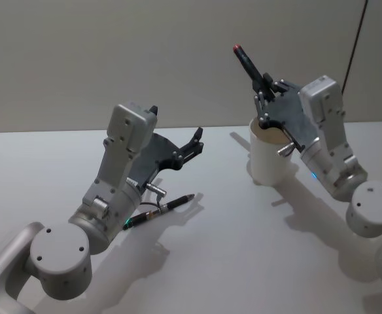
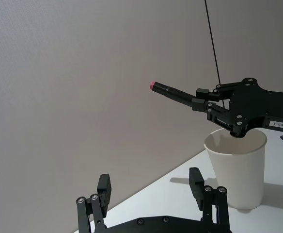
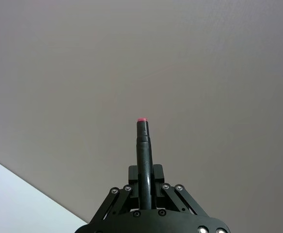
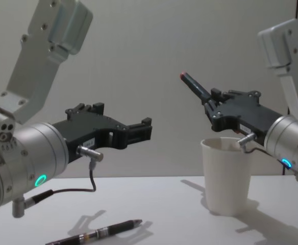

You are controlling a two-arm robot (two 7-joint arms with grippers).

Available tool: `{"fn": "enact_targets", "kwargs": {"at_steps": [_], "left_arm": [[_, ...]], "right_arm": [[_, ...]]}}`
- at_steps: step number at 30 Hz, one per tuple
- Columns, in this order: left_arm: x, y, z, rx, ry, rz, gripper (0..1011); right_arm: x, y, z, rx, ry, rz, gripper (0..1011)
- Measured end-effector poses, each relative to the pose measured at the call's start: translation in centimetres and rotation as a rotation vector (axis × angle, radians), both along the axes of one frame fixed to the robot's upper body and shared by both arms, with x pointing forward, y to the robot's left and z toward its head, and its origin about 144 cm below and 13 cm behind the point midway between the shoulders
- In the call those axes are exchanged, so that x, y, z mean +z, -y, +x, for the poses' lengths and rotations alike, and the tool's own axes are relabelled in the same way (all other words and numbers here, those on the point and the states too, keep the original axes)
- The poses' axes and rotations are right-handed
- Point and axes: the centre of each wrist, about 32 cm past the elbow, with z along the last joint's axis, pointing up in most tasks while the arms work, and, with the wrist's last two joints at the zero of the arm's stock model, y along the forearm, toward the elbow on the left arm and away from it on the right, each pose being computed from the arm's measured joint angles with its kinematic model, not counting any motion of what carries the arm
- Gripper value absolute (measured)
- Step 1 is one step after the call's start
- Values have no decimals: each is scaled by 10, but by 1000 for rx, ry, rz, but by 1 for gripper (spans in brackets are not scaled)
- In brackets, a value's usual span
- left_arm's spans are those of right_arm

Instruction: Place the pen into the pen holder.

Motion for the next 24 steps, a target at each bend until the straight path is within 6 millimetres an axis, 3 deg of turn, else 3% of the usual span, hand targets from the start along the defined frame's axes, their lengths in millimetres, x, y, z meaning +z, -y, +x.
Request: {"fn": "enact_targets", "kwargs": {"at_steps": [5, 24], "left_arm": [[0, 0, 0, 0, 0, 0, 1001], [0, 0, 0, 0, 0, 0, 1001]], "right_arm": [[0, -1, 2, 1, 1, -3, 193], [0, -1, 4, 1, 2, -9, 788]]}}
